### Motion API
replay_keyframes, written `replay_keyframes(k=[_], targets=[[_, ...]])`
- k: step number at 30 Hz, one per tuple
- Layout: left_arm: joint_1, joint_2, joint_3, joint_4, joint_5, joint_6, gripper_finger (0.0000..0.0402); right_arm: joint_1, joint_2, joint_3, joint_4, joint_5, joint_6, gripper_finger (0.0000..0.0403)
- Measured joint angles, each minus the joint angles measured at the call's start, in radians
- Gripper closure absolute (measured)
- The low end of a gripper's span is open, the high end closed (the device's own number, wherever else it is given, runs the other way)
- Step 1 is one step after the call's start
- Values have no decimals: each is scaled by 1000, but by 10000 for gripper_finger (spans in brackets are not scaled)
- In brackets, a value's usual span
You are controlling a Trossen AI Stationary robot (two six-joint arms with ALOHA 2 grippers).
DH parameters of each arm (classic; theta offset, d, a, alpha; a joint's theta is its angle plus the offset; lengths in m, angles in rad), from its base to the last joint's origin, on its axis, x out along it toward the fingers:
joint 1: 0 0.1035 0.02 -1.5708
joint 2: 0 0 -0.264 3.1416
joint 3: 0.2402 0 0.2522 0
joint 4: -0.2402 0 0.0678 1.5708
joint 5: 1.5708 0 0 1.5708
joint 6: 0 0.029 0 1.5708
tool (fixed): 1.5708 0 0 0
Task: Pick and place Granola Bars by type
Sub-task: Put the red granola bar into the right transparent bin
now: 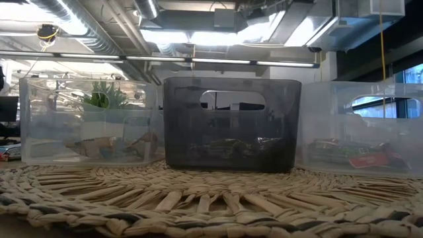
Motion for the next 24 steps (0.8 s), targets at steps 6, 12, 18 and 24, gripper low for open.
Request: replay_keyframes(k=[6,12,18,24], targets=[[0,0,0,-5,-3,3,314,0,0,0,-4,0,-15,311],[1,0,1,-39,-60,49,263,1,-10,0,-31,44,-2,312],[1,-5,2,-69,-179,53,226,1,-41,1,-138,138,98,312],[1,-10,2,-176,-237,38,219,1,-64,1,-322,145,264,312]])
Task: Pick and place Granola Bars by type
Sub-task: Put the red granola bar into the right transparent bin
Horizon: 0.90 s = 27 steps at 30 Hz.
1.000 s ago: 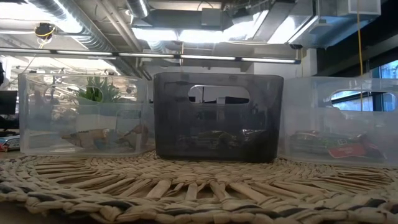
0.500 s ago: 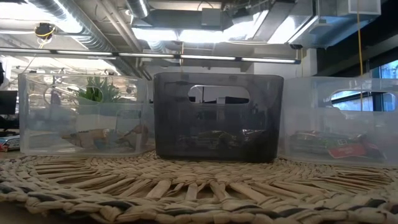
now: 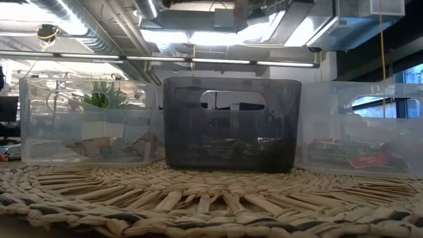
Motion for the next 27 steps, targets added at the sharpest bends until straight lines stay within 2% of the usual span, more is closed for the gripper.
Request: replay_keyframes(k=[5,11,14,18,24,27], targets=[[0,1,0,-99,-38,-83,222,0,-9,0,-247,-7,253,311],[0,1,0,-248,-82,-193,226,-3,4,-3,-537,-137,648,311],[-1,1,0,-329,-127,-264,226,-1,6,-35,-561,-196,795,311],[-1,1,0,-445,-156,-411,226,-1,16,-102,-530,-264,913,311],[-1,1,0,-630,-141,-667,226,-1,21,-236,-497,-308,1048,311],[-1,1,0,-743,-115,-775,226,-1,21,-282,-462,-313,1059,311]])
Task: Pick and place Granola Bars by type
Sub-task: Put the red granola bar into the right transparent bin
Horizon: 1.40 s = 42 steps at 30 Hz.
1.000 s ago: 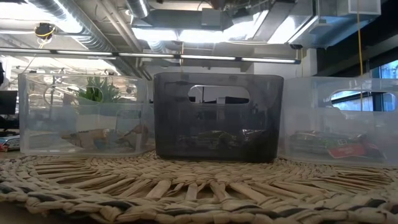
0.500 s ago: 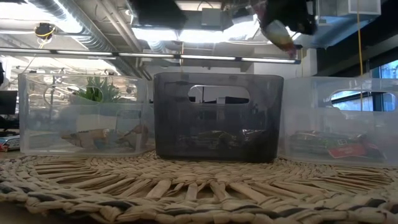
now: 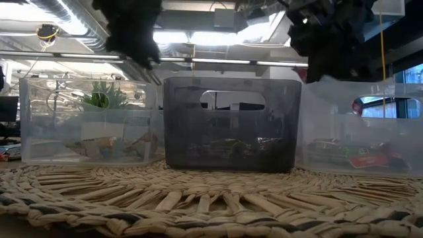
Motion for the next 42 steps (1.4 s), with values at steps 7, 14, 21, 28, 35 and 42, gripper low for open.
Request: replay_keyframes(k=[7,14,21,28,35,42], targets=[[-21,0,0,-276,36,-305,226,0,0,-47,53,-9,0,311],[-116,0,0,-468,37,-594,226,0,0,-47,63,-13,-5,311],[-215,0,-26,-485,35,-844,226,0,0,-47,63,-42,-79,310],[-287,1,-164,-427,89,-1104,226,17,0,-47,67,-73,-143,281],[-316,8,-309,-321,93,-1228,226,20,0,-47,68,-72,-187,246],[-315,33,-418,-211,148,-1280,226,27,0,-47,68,-72,-197,241]])
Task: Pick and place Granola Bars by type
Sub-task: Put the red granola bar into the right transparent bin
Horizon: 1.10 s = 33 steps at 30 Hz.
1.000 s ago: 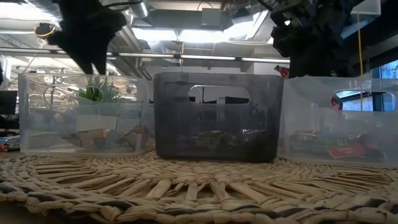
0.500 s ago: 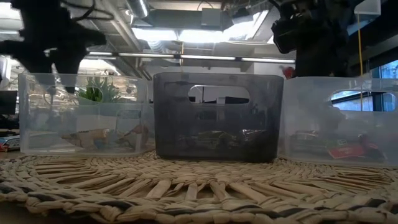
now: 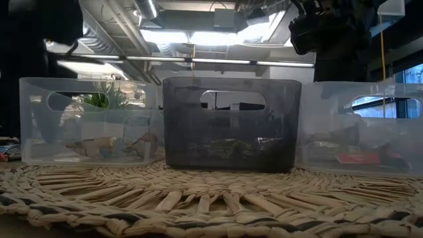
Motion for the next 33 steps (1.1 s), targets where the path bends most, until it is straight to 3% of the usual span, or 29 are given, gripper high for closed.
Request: replay_keyframes(k=[13,27,33], targets=[[1,119,-21,76,77,8,230,0,0,0,1,0,-45,243],[0,119,2,123,69,38,316,0,0,0,6,1,-51,243],[0,118,4,180,61,37,334,0,0,0,6,1,-70,243]])
